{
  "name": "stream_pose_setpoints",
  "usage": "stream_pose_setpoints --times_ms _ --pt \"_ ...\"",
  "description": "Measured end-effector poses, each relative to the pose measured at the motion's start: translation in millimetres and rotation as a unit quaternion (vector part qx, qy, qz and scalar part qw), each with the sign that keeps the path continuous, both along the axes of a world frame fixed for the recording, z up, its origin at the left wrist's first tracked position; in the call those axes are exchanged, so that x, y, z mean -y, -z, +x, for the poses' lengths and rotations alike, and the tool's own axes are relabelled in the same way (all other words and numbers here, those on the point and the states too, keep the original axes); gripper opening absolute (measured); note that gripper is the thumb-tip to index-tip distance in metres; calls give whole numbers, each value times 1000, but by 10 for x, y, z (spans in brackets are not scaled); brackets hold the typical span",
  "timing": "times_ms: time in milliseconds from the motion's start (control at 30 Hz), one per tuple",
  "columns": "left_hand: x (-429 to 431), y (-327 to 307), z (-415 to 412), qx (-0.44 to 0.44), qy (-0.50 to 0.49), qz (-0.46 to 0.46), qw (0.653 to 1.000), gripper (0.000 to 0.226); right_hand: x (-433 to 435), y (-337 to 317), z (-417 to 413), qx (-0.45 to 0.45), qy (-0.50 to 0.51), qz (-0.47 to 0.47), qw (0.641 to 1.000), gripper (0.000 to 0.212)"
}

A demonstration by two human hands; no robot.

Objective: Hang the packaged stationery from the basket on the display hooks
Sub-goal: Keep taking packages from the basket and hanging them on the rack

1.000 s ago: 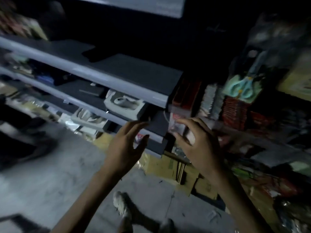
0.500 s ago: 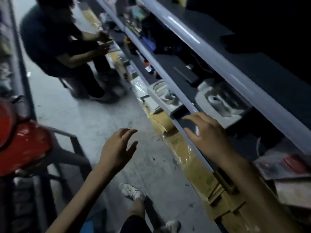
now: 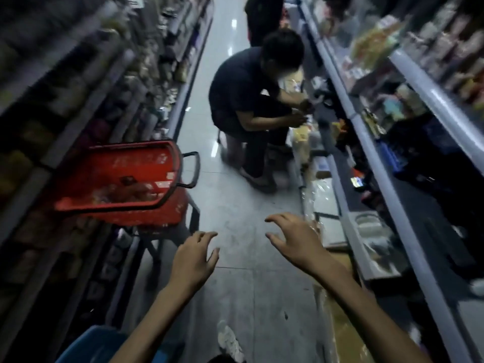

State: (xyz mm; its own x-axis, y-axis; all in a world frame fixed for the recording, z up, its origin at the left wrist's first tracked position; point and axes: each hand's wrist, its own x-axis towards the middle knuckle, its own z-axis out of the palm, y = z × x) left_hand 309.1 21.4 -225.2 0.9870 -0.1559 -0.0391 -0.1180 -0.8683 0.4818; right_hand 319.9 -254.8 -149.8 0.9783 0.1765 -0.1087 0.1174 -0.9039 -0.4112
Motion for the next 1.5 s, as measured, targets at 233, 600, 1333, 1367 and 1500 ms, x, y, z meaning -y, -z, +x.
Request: stream_pose_setpoints --times_ms 233,600,1333,1367,1500 --pt "-819 72 450 -40 -116 37 992 48 -1089 326 777 -71 -133 -7 988 39" --pt "-1477 575 1725 -155 -145 155 965 75 -1939 657 1914 -125 -264 -47 955 40" --pt "-2146 1115 1950 -160 -110 169 966 42 -3056 1737 3757 5 -496 -172 851 39" --pt "-2257 1151 1980 -167 -89 170 967 43 -3094 1752 3776 -17 -499 -193 845 40" --pt "-2807 1301 2162 -156 -59 172 971 51 -3391 1738 3879 -99 -493 -263 823 32"
